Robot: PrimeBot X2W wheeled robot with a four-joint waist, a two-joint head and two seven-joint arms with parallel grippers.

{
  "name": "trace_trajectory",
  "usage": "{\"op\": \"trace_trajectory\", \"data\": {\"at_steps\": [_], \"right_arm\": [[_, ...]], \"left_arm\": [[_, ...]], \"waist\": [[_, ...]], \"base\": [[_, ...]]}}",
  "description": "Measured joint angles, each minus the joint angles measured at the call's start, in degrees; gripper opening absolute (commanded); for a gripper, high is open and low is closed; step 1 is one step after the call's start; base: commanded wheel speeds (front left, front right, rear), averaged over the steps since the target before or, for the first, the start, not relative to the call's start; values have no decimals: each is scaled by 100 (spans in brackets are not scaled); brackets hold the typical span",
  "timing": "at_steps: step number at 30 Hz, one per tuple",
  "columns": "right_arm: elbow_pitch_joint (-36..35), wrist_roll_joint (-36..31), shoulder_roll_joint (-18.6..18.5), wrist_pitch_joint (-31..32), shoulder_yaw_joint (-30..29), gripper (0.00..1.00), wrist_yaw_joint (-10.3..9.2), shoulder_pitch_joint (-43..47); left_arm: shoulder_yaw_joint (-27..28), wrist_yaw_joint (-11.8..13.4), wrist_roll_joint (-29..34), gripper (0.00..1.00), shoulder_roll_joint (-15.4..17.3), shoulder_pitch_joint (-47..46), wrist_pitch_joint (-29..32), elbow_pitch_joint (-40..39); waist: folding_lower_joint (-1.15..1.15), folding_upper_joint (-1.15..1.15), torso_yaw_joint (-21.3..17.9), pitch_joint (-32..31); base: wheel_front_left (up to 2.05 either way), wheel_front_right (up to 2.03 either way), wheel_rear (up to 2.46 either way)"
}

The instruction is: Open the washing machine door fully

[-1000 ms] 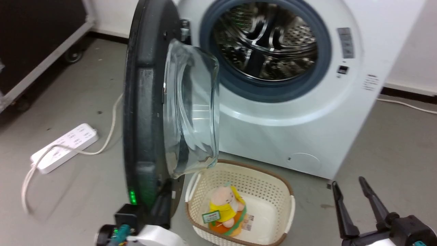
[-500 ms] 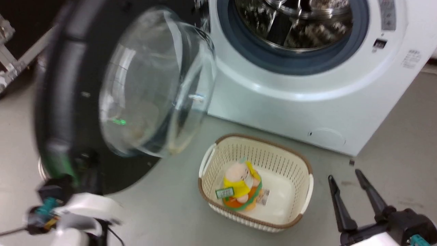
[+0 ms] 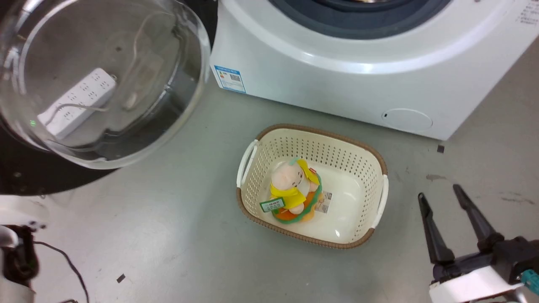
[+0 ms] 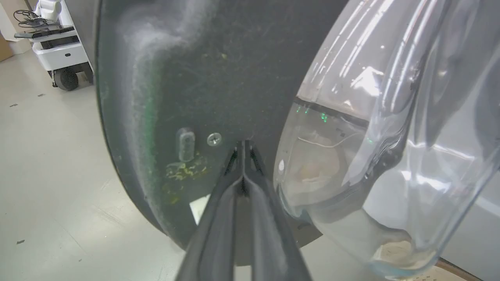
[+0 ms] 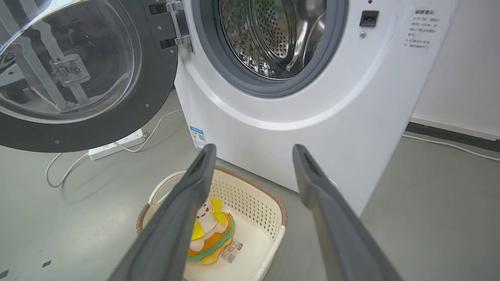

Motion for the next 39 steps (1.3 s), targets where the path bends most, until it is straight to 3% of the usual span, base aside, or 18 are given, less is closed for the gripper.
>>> {"op": "trace_trajectory", "data": {"at_steps": [6,11,16,19,20,22,26,33,39], "right_arm": [[-24,0,-29,0,-71,100,0,-42],[-20,0,-24,0,-121,100,0,-42],[7,2,21,0,-171,100,0,-43],[37,0,90,0,-231,100,0,-40],[37,0,90,0,-231,100,0,-40],[5,-31,155,0,-271,100,0,-39],[-75,-133,233,0,-374,100,0,-16],[-130,-216,342,0,-508,100,0,170],[-111,-218,367,0,-464,100,0,288]], "left_arm": [[149,-121,13,0,142,-400,-43,557],[191,-230,198,0,90,-435,-49,521],[134,-323,590,0,-301,-242,-51,11],[-40,-413,856,0,-814,129,-51,-537],[-40,-413,856,0,-814,129,-51,-537],[-237,-467,1073,0,-1163,417,-51,-916],[-522,-580,1279,0,-1528,837,-51,-1274],[-892,-717,1513,0,-1949,1559,-51,-1568],[-1039,-717,1677,0,-2071,1919,-51,-1668]], "waist": [[0,0,-59,134],[0,0,-69,64],[-1,0,-89,-180],[-2,0,-117,-488],[-2,0,-117,-488],[-2,0,-178,-754],[-2,0,-340,-1100],[-3,0,-865,-1521],[-2,0,-1233,-1711]], "base": [[0,0,0],[0,0,0],[0,0,0],[0,0,0],[0,0,0],[0,0,0],[0,0,0],[0,0,0],[0,0,0]]}}
